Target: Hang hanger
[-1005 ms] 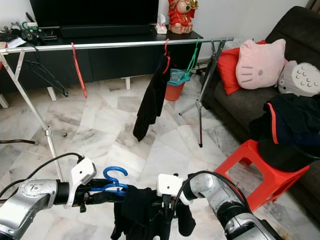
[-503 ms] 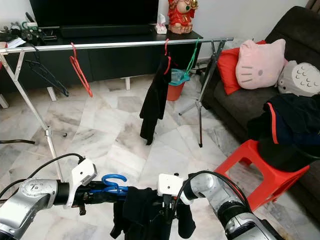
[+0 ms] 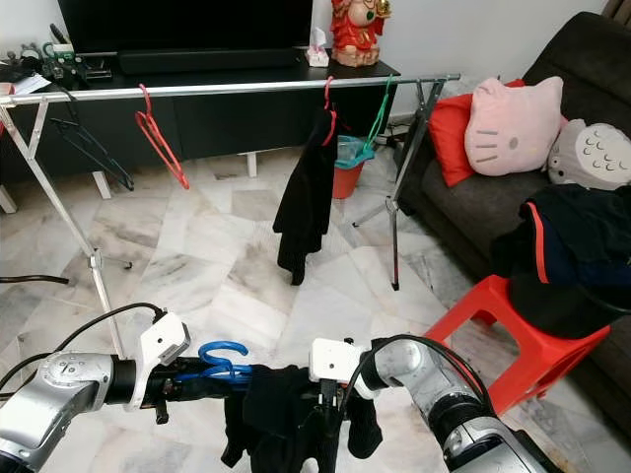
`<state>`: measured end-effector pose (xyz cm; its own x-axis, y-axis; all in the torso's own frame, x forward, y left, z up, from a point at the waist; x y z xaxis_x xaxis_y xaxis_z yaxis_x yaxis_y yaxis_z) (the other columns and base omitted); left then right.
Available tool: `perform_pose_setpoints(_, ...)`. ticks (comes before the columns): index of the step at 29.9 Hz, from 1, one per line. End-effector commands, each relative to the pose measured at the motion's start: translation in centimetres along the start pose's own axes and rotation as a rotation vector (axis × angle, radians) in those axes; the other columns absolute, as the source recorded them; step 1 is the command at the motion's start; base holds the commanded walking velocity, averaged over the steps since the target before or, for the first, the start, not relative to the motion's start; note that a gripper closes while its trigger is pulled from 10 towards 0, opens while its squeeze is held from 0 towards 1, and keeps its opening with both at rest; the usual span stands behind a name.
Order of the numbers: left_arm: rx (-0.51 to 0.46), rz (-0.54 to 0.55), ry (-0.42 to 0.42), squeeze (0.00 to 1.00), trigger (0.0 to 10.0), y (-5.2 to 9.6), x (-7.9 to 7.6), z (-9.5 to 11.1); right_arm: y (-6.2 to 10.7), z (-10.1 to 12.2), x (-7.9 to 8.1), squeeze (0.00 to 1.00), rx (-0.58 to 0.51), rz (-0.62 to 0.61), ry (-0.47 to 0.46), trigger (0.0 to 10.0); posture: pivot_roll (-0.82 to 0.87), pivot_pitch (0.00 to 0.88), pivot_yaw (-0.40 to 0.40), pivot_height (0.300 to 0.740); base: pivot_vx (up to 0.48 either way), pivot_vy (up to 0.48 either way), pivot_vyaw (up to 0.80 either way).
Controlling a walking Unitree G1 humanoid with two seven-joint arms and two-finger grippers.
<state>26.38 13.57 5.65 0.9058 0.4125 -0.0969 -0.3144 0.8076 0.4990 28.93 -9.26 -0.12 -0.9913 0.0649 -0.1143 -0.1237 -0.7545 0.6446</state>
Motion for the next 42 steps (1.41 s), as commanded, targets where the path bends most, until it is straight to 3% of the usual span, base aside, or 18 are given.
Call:
perform_pose_setpoints(1, -0.03, 0.019, -0.032, 0.0, 0.0, 0.2, 0.5, 1.0, 0.4, 0.2, -0.6, 0.0, -0.002, -0.017, 0.012, 10.0, 0.1, 0.0, -0.115, 0.74, 0.0, 0.0, 0.0)
perform_pose_setpoints(20, 0.002, 0.022, -0.001, 0.0, 0.0, 0.1, 0.5, -0.7, 2.0, -0.5, -0.6, 0.0, 0.025, 0.027, 0.016, 10.0, 0.07, 0.0, -0.114, 0.74, 0.0, 0.0, 0.0)
perform_pose_setpoints(21, 0.001, 0.022, -0.001, 0.0, 0.0, 0.1, 0.5, -0.7, 2.0, -0.5, -0.6, 0.0, 0.022, 0.03, 0.012, 9.6, 0.07, 0.0, -0.114, 0.74, 0.0, 0.0, 0.0)
perform_pose_setpoints(22, 0.0, 0.021, 0.0, 0.0, 0.0, 0.0, 0.5, -0.7, 2.1, -0.5, -0.5, 0.0, 0.016, 0.04, 0.001, 0.0, 0.07, 0.0, -0.114, 0.74, 0.0, 0.0, 0.0)
perform_pose_setpoints(28, -0.003, 0.019, 0.002, 0.0, 0.0, -0.2, 0.5, -0.8, 2.3, -0.3, -0.4, 0.0, 0.005, 0.056, 0.008, 0.0, 0.07, 0.0, -0.113, 0.74, 0.0, 0.0, 0.0)
perform_pose_setpoints(29, -0.003, 0.018, 0.002, 0.0, 0.0, -0.2, 0.5, -0.8, 2.3, -0.3, -0.4, 0.0, 0.005, 0.056, 0.009, 6.8, 0.07, 0.0, -0.113, 0.74, 0.0, 0.0, 0.0)
perform_pose_setpoints(30, -0.003, 0.018, 0.002, 0.0, 0.0, -0.2, 0.5, -0.8, 2.3, -0.3, -0.4, 0.0, 0.005, 0.056, 0.009, 6.8, 0.07, 0.0, -0.113, 0.74, 0.0, 0.0, 0.0)
perform_pose_setpoints(31, -0.002, 0.018, 0.003, 0.0, 0.0, -0.3, 0.5, -0.9, 2.3, -0.3, -0.4, 0.0, 0.008, 0.059, 0.009, 10.0, 0.07, 0.0, -0.113, 0.74, 0.0, 0.0, 0.0)
perform_pose_setpoints(33, -0.001, 0.017, 0.003, 0.0, 0.0, -0.4, 0.5, -0.9, 2.3, -0.3, -0.4, 0.0, 0.009, 0.059, 0.009, 10.0, 0.07, 0.0, -0.115, 0.74, 0.0, 0.0, 0.0)
perform_pose_setpoints(34, -0.001, 0.017, 0.004, 0.0, 0.0, -0.4, 0.4, -0.9, 2.3, -0.3, -0.3, 0.24, 0.007, 0.064, 0.007, 10.0, 0.07, 0.0, -0.115, 0.74, 0.0, 0.0, 0.0)
perform_pose_setpoints(35, 0.0, 0.016, 0.005, 0.0, 0.0, -0.4, 0.4, -1.0, 2.3, -0.2, -0.3, 1.0, 0.0, 0.066, 0.0, 10.0, 0.07, 0.0, -0.115, 0.74, 0.0, 0.0, 0.0)
perform_pose_setpoints(42, 0.001, 0.009, 0.005, 0.0, 0.0, -0.5, 0.3, -1.0, 2.4, 0.0, -0.4, 1.0, -0.013, 0.07, -0.004, 10.0, 0.07, 0.0, -0.115, 0.74, 0.0, 0.0, 0.0)
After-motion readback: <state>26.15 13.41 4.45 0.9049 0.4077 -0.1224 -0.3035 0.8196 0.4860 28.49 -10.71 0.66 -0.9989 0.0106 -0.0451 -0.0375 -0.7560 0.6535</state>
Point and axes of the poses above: a point about 5 cm out from each wrist's last joint towards the gripper, its own y axis pointing back from the gripper into the wrist, its own z axis along the axis of the wrist's last joint, x = y × z, the point moved 5 cm from there along -y, pointing out of the wrist towards the gripper, and after that the axes turned 1 degree about -y, right-handed, at the moved point
